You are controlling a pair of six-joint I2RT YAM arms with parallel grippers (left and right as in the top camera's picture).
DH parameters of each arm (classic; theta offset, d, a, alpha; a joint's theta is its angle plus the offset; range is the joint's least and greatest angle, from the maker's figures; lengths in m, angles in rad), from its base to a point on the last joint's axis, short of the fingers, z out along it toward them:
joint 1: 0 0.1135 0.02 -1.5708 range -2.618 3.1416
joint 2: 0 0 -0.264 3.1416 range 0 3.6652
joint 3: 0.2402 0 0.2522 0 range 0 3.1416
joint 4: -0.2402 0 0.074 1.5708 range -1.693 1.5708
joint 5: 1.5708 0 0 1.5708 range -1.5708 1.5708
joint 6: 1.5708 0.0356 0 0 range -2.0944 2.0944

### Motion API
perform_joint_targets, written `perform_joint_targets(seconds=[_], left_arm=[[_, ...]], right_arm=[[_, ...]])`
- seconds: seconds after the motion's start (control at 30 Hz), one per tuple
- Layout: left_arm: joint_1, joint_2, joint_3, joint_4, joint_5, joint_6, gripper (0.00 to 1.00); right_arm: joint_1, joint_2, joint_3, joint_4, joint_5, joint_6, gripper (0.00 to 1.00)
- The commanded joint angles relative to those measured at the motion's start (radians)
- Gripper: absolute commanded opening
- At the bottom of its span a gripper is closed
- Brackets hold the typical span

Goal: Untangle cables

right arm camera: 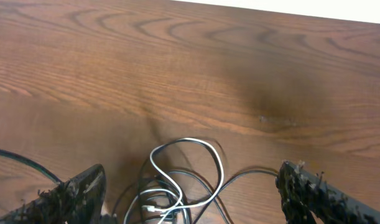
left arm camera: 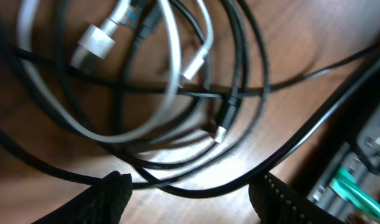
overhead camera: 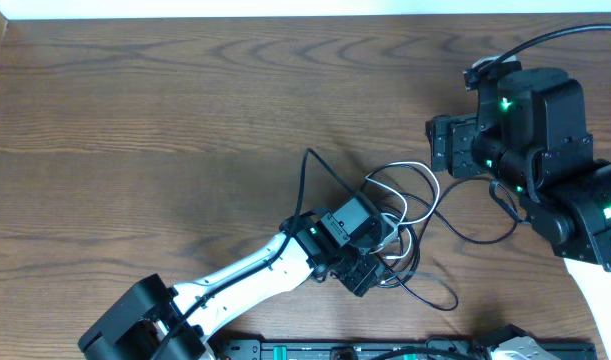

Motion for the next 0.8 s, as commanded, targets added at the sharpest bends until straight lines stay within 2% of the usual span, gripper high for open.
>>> perform_joint_targets(seconds=[0.0, 0.27, 0.63, 0.77], left_arm=[[-0.002, 0.003, -0.003, 0.026, -0.119, 0.021, 0.66], [-0.002, 0.003, -0.003, 0.036, -0.123, -0.038, 0.59], [-0.004, 0.005, -0.003, 0.035, -0.123, -0.161, 0.58], [-0.021, 0.024, -0.003, 0.036, -0.124, -0.172, 0.58]], right_arm=[[-0.004, -0.003, 0.01, -0.013, -0.003, -0.018, 0.84], [-0.004, -0.003, 0.01, -0.028, -0.003, -0.02, 0.84], [-0.004, -0.003, 0.01, -0.035, -0.003, -0.02, 0.84], [-0.004, -0.003, 0.01, -0.038, -0.003, -0.02, 0.84]])
